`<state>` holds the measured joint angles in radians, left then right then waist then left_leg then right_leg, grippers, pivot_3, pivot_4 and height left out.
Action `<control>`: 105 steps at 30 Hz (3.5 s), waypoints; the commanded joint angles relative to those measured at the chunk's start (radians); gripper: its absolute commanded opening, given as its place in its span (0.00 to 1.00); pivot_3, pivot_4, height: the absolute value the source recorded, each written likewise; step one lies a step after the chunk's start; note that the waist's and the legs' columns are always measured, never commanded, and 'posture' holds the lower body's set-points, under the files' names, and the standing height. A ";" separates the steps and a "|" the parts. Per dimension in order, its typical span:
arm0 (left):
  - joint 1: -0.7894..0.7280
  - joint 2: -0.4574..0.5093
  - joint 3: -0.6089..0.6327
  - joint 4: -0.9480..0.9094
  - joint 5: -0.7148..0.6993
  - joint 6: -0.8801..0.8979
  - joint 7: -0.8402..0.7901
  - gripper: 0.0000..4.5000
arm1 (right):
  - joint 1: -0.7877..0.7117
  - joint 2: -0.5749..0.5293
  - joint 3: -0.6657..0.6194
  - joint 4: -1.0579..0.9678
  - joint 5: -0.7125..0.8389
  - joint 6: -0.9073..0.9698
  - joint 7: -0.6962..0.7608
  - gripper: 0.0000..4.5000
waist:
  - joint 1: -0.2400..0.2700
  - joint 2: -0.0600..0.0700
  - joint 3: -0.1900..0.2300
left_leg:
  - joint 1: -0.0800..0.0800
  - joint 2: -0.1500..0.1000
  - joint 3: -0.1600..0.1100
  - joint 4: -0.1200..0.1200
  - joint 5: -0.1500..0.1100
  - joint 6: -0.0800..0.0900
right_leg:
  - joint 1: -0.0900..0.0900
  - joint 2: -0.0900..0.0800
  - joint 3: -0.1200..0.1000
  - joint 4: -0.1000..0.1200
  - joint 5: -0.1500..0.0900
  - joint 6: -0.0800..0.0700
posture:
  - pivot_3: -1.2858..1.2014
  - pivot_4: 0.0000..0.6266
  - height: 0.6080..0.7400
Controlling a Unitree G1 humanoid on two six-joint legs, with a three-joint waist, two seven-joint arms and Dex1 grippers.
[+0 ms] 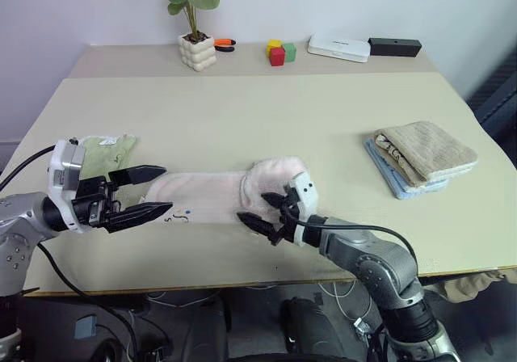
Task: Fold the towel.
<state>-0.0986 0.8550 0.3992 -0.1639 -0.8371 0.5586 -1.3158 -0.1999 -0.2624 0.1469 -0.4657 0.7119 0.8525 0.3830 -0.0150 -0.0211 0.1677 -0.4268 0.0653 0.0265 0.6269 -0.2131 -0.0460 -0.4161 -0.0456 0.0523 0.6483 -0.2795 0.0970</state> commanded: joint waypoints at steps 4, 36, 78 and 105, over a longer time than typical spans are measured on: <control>-0.059 -0.022 -0.040 0.017 0.006 -0.026 -0.009 1.00 | -0.069 -0.035 -0.151 -0.114 0.282 0.075 0.064 0.99 | -0.001 0.000 0.000 | 0.000 0.000 0.000 0.000 0.000 0.000 | 0.000 0.000 0.000 0.000 0.000 0.000 | 0.52 0.24 1.00; -0.079 -0.022 -0.047 -0.002 0.003 -0.022 0.013 1.00 | -0.032 0.137 0.205 0.421 -0.551 -0.673 0.082 0.01 | -0.005 0.000 0.000 | 0.000 0.000 0.000 0.000 0.000 0.000 | -0.002 0.001 0.000 0.002 0.000 0.000 | 0.52 0.24 1.00; -0.097 -0.087 -0.089 0.001 -0.013 0.115 0.206 1.00 | -0.423 0.071 -0.060 0.811 -0.573 -0.967 0.182 0.13 | -0.029 0.001 0.000 | 0.001 0.000 -0.001 0.000 0.000 0.000 | 0.000 0.001 0.000 0.005 0.003 0.004 | 0.52 0.24 1.00; 0.480 -0.268 0.114 -0.348 -1.135 0.208 1.560 1.00 | -0.196 -0.268 -0.076 0.255 -0.271 -0.607 0.598 0.99 | -0.002 0.000 0.001 | 0.006 -0.001 -0.001 0.002 0.000 0.000 | 0.007 -0.001 0.000 0.000 0.000 -0.001 | 0.52 0.24 1.00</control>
<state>0.3612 0.5962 0.5001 -0.4698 -1.9450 0.7999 0.2204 -0.3764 -0.5358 0.0754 -0.2047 0.4470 0.2724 0.9852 -0.0165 -0.0213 0.1682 -0.4209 0.0646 0.0262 0.6286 -0.2135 -0.0461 -0.4096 -0.0476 0.0529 0.6475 -0.2792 0.0958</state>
